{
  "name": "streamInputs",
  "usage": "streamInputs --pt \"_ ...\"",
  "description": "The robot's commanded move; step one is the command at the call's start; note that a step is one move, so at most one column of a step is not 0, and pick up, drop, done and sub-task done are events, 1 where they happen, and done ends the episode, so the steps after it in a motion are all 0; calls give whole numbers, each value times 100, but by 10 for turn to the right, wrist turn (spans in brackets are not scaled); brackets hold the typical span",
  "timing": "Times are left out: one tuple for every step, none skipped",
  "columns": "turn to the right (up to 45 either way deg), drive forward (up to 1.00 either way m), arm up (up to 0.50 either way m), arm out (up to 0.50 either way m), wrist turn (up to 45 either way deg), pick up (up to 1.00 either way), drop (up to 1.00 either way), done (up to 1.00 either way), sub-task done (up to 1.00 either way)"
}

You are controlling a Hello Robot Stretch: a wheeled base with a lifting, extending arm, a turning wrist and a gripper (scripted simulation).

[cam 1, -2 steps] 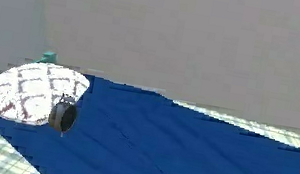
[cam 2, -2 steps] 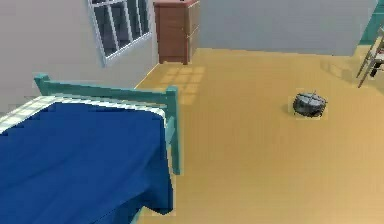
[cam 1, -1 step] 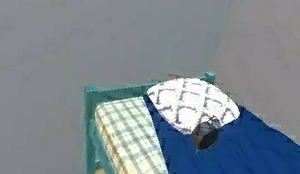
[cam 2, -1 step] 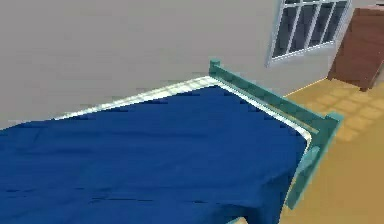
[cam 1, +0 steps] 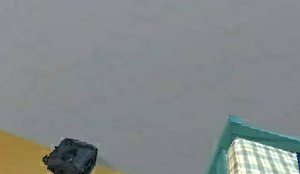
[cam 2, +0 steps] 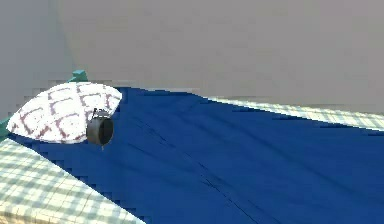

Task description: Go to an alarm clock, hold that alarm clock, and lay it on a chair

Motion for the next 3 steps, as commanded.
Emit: streamInputs --pt "-210 0 0 0 0 0 0 0 0" --pt "0 0 50 0 0 0 0 0 0" --pt "0 0 38 0 0 0 0 0 0"
